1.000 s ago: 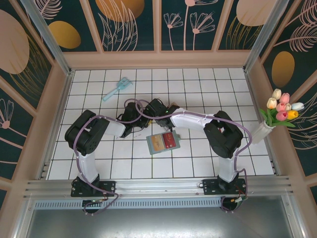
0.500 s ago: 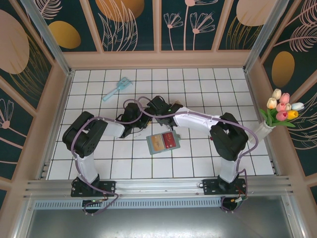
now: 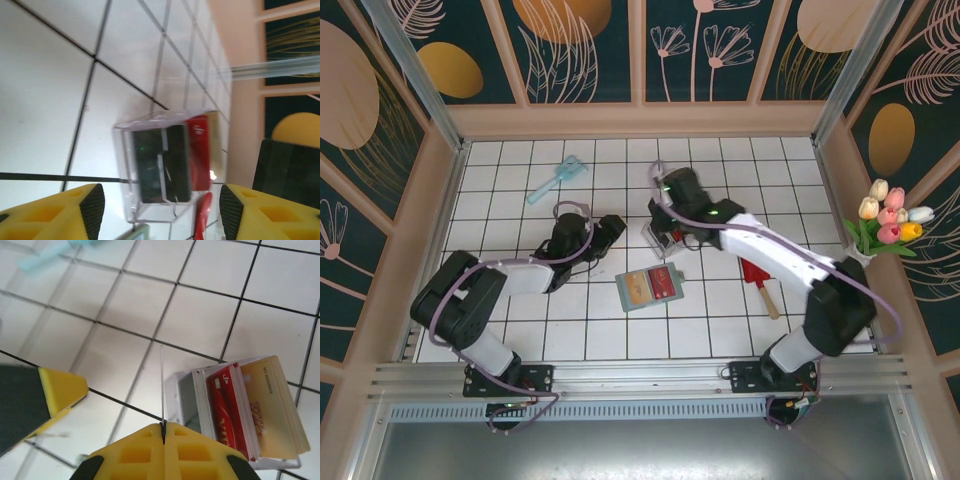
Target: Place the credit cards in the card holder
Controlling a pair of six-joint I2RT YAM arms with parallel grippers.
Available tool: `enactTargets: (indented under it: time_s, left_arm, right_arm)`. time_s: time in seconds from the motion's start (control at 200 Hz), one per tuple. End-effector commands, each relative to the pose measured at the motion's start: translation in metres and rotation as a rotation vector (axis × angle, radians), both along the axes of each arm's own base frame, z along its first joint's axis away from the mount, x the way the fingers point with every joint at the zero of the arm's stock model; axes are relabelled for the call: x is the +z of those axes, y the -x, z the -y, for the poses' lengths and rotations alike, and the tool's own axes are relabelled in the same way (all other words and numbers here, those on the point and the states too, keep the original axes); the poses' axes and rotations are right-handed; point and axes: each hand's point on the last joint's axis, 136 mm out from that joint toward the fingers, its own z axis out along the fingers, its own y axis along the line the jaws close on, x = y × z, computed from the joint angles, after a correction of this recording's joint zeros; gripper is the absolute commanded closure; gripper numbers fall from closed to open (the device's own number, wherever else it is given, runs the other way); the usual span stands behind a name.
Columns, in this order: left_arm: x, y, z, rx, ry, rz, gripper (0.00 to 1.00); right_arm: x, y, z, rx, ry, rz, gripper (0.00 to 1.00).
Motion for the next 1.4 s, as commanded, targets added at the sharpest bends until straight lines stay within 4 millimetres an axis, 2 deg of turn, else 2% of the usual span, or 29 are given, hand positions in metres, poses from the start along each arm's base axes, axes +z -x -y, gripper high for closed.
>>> enactTargets:
  time_s: [0.0,0.07,0.2,0.39,0.485,0.606,0.691,0.776,0.846,0.986,1.121,1.191,1.281,1.321,1.366,1.396]
  left_arm:
    - [0.058,0.006,0.011,-0.085,0.101,0.215,0.32]
    - [0.082,0.013,0.02,-0.149,0.168,0.281,0.32]
    - [0.12,0.024,0.034,-0.25,0.287,0.377,0.31]
    - [0.145,0.031,0.055,-0.338,0.336,0.441,0.33]
    - [0.148,0.033,0.065,-0.371,0.337,0.451,0.38]
    - [0.151,0.035,0.068,-0.373,0.374,0.458,0.59]
    - [0.151,0.035,0.066,-0.36,0.39,0.458,0.77]
    - [0.149,0.036,0.064,-0.351,0.392,0.456,0.93]
    - [0.149,0.037,0.064,-0.357,0.387,0.46,1.0]
    - [0.146,0.042,0.07,-0.409,0.362,0.457,1.0]
    - [0.144,0.047,0.073,-0.451,0.341,0.451,1.0]
    - [0.139,0.047,0.076,-0.469,0.304,0.434,1.0]
    - [0.137,0.049,0.076,-0.481,0.29,0.429,1.0]
    - [0.134,0.048,0.076,-0.482,0.277,0.417,0.93]
    - [0.129,0.047,0.075,-0.469,0.256,0.396,0.84]
    - [0.123,0.045,0.073,-0.447,0.238,0.374,0.72]
  right_arm:
    - [0.047,0.013,-0.004,0.101,-0.426,-0.077,1.0]
    - [0.063,0.018,0.005,0.141,-0.548,-0.089,1.0]
    - [0.078,0.025,0.009,0.205,-0.663,-0.114,1.0]
    - [0.085,0.034,0.002,0.276,-0.738,-0.141,1.0]
    - [0.087,0.038,0.0,0.298,-0.762,-0.154,1.0]
    - [0.082,0.036,0.001,0.286,-0.762,-0.17,1.0]
    - [0.075,0.035,0.003,0.272,-0.757,-0.183,0.99]
    - [0.072,0.036,0.003,0.279,-0.761,-0.197,0.94]
    - [0.072,0.039,0.003,0.311,-0.764,-0.204,0.89]
    - [0.074,0.048,0.002,0.418,-0.766,-0.229,0.83]
    - [0.076,0.053,0.0,0.492,-0.749,-0.246,0.82]
    - [0.072,0.051,0.001,0.492,-0.731,-0.25,0.89]
    - [0.069,0.053,0.0,0.516,-0.727,-0.265,0.9]
    - [0.066,0.05,0.001,0.497,-0.716,-0.263,0.97]
    - [0.063,0.046,0.003,0.462,-0.697,-0.245,0.98]
    - [0.058,0.042,0.006,0.425,-0.673,-0.236,0.98]
